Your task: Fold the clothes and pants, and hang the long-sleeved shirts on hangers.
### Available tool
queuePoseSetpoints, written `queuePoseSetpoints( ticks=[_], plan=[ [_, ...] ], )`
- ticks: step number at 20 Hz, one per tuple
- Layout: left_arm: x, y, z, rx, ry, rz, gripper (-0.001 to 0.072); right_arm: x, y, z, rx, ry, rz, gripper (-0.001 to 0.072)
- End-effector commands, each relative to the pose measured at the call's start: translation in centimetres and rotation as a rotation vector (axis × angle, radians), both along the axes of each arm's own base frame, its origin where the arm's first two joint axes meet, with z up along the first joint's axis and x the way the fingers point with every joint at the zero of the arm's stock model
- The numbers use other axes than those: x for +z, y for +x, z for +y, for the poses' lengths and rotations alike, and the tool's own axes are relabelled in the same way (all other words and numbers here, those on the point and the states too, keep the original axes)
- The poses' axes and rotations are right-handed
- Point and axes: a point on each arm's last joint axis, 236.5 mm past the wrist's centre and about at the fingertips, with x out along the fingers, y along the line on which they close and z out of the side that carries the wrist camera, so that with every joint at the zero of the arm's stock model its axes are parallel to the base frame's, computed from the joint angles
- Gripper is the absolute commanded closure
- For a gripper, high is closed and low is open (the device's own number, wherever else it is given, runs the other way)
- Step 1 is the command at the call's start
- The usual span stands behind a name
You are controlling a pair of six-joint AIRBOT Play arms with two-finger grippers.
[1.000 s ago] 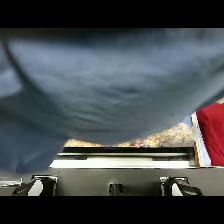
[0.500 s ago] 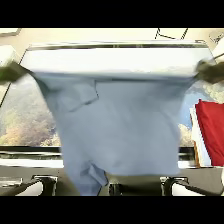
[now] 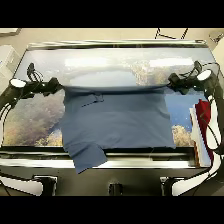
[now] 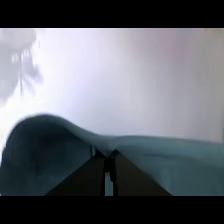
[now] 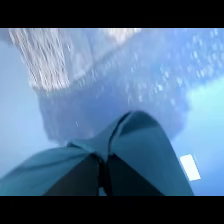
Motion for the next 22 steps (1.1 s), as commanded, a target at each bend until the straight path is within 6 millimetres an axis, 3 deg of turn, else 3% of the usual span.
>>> queuePoseSetpoints(
  ticks=[1,4,7,9,12,14,16,20,22],
  plan=[
    [-0.1,3.2,0.4,0.074,0.041,-0.101,0.0686,-0.9,2.5,-1.1,-0.082,0.013,-0.077,0.0678],
    [-2.5,2.1,-2.2,0.000,0.016,-0.028,0.0686,-3.8,0.8,0.2,-0.031,0.048,0.032,0.0677],
    [0.6,-1.3,-1.5,-0.152,0.074,-0.021,0.0687,-0.7,-1.4,0.0,0.068,-0.004,0.039,0.0678],
    [0.8,-6.5,-1.0,-0.265,0.061,0.139,0.0686,0.0,-5.7,0.0,0.186,-0.064,0.162,0.0677],
    [-3.9,-15.7,-0.7,-0.397,0.080,0.510,0.0687,-3.7,-13.6,0.0,0.314,-0.122,0.491,0.0678],
    [-6.1,-18.9,-1.0,-0.429,0.060,0.613,0.0687,-5.9,-16.5,-0.3,0.333,-0.126,0.596,0.0678],
    [-7.1,-19.8,-1.2,-0.428,0.049,0.640,0.0687,-6.9,-17.6,-0.3,0.333,-0.119,0.629,0.0678],
    [-6.1,-19.8,-0.8,-0.440,0.065,0.614,0.0687,-6.5,-16.6,-1.0,0.319,-0.153,0.594,0.0678],
    [-6.6,-20.2,0.1,-0.435,0.098,0.632,0.0687,-6.6,-16.7,-1.3,0.319,-0.162,0.598,0.0678]
  ],
)
